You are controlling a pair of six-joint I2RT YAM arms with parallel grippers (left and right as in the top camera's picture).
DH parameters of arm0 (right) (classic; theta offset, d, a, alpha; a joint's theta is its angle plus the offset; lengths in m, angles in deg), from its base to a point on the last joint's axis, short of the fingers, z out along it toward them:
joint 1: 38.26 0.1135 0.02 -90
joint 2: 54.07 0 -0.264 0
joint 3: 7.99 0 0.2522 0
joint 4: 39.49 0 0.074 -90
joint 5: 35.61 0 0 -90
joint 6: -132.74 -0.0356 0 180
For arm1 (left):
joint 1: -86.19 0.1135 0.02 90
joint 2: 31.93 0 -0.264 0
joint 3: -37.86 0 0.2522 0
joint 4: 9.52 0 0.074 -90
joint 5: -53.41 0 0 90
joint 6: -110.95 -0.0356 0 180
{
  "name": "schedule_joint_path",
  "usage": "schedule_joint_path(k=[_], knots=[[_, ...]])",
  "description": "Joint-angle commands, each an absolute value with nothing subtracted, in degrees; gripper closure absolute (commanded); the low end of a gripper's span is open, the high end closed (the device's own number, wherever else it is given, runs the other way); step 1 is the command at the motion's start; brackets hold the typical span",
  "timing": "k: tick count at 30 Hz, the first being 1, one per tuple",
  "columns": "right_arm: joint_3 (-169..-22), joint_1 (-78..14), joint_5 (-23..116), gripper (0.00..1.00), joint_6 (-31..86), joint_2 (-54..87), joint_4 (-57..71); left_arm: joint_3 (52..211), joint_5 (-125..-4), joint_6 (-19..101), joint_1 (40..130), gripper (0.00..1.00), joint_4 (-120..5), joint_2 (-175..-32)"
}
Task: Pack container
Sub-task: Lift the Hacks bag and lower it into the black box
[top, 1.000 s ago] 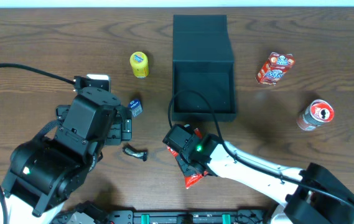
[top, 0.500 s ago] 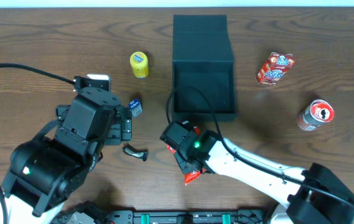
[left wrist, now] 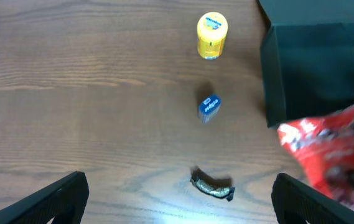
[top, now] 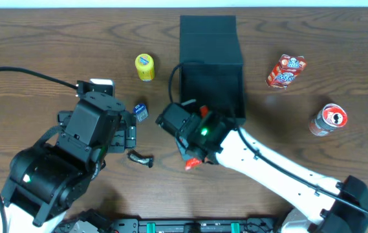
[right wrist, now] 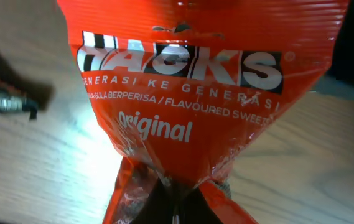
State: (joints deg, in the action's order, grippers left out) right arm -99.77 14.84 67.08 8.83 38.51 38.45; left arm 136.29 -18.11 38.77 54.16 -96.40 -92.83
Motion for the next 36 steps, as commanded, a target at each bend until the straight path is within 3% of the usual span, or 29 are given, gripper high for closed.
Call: schedule_joint_path(k=[1,7,15,36], knots=[[-102.04,11.5,70.53,0.99,5.9,38.05,38.54,136.09,-16.19,39.21,54.36,0.05,-97.13,-91.0],[-102.04,0.92,69.79,0.99,6.67,37.44,37.12,136.09,-14.31,39.21,54.36,0.05,-98.44,-88.31],[-102.04,-9.38,60.28,0.99,18.99,37.55,25.25,136.09,-14.33,39.21,54.36,0.05,-99.4,-87.85],[-101.89,-10.62,62.22,0.99,21.09,50.44,19.44,136.09,-15.27,39.19,54.36,0.05,-99.53,-87.85]])
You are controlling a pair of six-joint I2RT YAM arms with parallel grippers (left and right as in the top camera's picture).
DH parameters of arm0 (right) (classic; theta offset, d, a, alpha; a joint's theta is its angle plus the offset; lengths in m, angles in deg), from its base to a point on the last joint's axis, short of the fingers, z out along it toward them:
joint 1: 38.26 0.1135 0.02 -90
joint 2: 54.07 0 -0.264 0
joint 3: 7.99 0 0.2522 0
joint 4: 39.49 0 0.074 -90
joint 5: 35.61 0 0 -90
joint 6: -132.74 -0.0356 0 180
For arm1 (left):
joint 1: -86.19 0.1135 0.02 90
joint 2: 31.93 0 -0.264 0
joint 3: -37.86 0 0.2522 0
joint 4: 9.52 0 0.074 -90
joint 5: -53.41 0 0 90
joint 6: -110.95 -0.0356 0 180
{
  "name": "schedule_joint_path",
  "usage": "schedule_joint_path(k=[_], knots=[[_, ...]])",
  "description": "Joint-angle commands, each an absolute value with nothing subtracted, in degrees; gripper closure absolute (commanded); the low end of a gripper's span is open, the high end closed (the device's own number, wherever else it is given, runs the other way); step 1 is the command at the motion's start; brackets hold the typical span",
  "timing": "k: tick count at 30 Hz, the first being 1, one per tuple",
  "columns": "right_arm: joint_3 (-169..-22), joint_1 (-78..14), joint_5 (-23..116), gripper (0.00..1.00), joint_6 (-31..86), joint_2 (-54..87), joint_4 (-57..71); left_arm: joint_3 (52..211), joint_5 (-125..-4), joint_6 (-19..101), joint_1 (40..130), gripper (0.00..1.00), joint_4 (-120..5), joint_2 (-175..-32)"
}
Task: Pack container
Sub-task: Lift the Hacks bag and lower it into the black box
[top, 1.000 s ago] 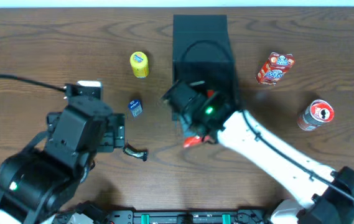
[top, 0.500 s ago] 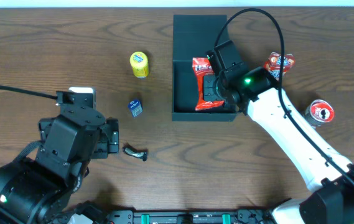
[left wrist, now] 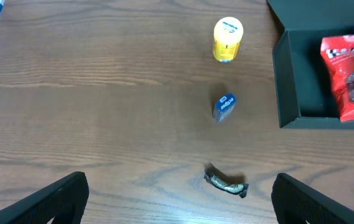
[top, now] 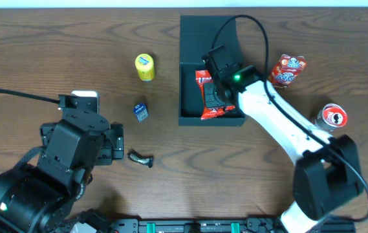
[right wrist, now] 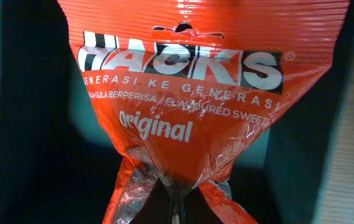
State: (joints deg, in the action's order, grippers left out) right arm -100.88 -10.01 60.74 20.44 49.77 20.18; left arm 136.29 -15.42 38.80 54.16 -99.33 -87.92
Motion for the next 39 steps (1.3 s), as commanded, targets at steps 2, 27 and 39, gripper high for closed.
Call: schedule_joint_path(k=[2,27,39], knots=[[-101.89,-11.32,63.21,0.99,20.5,50.86,19.24,136.09,-15.27,39.19,54.36,0.05,-99.55,-87.83],[-101.89,-14.53,57.66,0.99,23.78,50.97,18.83,136.09,-15.25,39.19,54.36,0.05,-99.51,-88.55],[-100.86,-14.62,59.93,0.99,24.61,50.97,18.74,136.09,-15.25,39.19,54.36,0.05,-99.51,-88.55]])
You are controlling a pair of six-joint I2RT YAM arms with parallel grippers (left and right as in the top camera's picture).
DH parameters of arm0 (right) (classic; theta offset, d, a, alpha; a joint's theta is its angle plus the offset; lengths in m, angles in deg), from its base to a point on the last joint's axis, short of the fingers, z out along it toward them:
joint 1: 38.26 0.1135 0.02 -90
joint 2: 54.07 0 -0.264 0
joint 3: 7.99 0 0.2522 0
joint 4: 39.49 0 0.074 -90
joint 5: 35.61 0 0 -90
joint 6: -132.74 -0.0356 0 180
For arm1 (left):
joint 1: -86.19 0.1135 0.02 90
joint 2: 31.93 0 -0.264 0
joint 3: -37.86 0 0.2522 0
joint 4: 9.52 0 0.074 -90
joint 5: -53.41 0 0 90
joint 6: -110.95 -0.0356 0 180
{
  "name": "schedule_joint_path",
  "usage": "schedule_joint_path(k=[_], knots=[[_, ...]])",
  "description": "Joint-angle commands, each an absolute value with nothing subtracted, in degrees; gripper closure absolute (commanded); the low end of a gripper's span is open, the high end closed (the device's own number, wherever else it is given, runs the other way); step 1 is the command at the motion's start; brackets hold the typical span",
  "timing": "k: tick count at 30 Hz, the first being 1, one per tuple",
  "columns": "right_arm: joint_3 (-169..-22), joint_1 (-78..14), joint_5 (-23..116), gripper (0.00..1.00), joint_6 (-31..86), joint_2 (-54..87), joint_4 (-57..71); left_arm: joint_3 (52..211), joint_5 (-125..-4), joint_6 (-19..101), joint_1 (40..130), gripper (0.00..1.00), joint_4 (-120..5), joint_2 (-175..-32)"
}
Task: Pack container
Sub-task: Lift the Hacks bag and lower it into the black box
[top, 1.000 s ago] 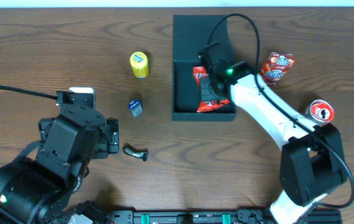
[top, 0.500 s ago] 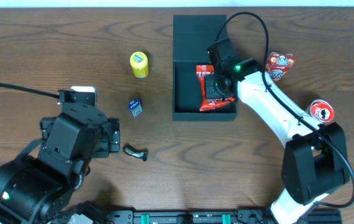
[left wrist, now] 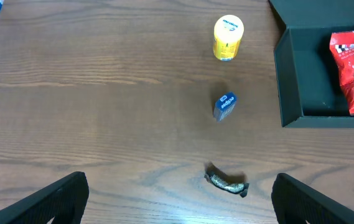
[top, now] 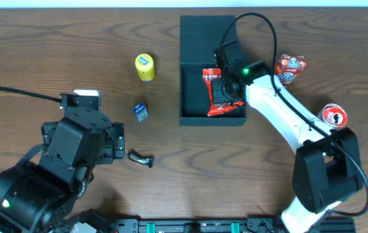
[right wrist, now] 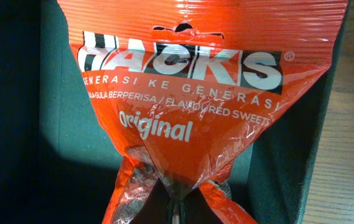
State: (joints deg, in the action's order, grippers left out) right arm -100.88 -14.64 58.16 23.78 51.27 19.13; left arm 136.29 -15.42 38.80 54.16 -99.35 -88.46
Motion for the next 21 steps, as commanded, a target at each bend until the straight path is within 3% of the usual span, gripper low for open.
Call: schedule_joint_path(k=[1,8,12,15,18,21], knots=[[-100.51,-14.62,60.45,0.99,24.59,50.97,18.59,136.09,-15.25,39.19,54.36,0.05,-99.53,-88.55],[-98.02,-14.62,61.04,0.98,24.59,50.97,16.64,136.09,-15.25,39.19,54.36,0.05,-99.49,-88.55],[-98.02,-14.62,61.02,0.66,24.59,50.97,15.74,136.09,-15.25,39.19,54.36,0.05,-99.53,-88.55],[-98.02,-14.62,61.02,0.31,24.59,50.97,15.15,136.09,-15.25,39.19,54.36,0.05,-99.51,-88.55],[-98.06,-14.6,61.02,0.04,24.59,50.95,14.76,136.09,-15.25,39.19,54.36,0.05,-99.51,-88.55],[-99.11,-14.56,60.54,0.01,24.55,49.9,15.92,136.09,-15.23,39.17,54.36,0.05,-99.53,-88.55]])
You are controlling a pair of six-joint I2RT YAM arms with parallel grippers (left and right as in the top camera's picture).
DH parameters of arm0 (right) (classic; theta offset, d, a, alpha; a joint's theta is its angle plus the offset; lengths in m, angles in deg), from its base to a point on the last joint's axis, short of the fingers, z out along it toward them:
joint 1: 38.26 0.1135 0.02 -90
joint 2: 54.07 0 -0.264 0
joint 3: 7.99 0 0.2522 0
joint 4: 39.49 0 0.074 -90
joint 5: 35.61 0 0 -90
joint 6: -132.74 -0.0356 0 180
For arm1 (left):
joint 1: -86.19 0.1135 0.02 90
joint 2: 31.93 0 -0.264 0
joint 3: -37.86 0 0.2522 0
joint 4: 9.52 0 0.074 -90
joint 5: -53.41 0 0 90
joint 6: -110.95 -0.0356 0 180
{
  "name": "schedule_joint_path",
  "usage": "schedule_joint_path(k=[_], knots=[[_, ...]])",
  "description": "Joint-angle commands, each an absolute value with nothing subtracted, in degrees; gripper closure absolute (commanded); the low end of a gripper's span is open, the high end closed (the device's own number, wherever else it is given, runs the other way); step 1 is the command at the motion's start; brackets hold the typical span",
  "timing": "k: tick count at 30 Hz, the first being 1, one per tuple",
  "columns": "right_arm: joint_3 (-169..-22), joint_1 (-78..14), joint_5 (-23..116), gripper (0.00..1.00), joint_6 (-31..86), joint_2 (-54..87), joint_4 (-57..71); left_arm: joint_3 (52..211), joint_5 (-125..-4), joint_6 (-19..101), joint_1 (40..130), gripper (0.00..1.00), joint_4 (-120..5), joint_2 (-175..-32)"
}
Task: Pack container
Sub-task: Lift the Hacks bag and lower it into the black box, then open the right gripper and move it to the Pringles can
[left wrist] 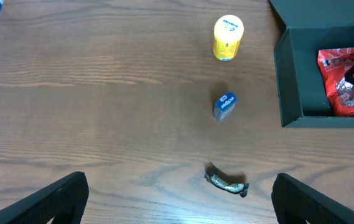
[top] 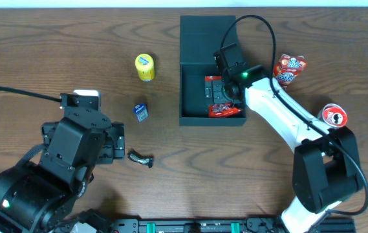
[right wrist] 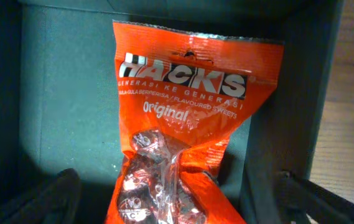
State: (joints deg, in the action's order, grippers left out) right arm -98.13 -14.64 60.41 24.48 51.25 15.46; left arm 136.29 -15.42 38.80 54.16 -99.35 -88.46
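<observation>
The black box (top: 193,97) stands open at the back middle of the table. An orange-red Hacks sweets bag (right wrist: 177,137) lies flat on the box floor, against its right wall, also visible as the bag (left wrist: 344,81) from the left. My right gripper (right wrist: 177,205) hovers just above the bag, open, fingers spread to either side of it and off it. At the front left my left gripper (left wrist: 180,202) hangs open over bare wood, holding nothing.
Left of the box sit a yellow tub (top: 144,66), a small blue packet (top: 141,111) and a dark wrapped candy (top: 141,158). Right of the box lie a red-and-white snack packet (top: 286,70) and a red can (top: 328,119).
My right gripper has opened and let go of the Hacks bag, which now lies on the box floor. The gripper sits a little higher. The left arm is unchanged.
First my right gripper held the Hacks bag over the table in front of the box, and the left arm stood nearer the middle. Then the bag hung inside the box, the left arm back at the left. Now the bag is released there.
</observation>
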Motion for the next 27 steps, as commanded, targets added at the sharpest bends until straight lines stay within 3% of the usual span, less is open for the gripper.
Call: schedule_joint_path(k=[1,11,18,27], knots=[[-99.86,-14.56,60.32,0.01,24.09,48.91,17.17,136.09,-15.23,39.17,54.36,0.05,-99.53,-88.55],[-101.78,-14.67,65.98,0.01,24.11,30.01,27.26,136.09,-15.23,39.17,54.36,0.05,-99.55,-88.55],[-99.4,-14.67,78.11,0.01,13.81,19.43,39.57,136.09,-15.23,39.19,54.36,0.05,-99.57,-88.55],[-76.38,-14.67,84.52,0.01,2.54,2.71,33.45,136.09,-15.2,38.93,54.36,0.05,-99.55,-88.55]])
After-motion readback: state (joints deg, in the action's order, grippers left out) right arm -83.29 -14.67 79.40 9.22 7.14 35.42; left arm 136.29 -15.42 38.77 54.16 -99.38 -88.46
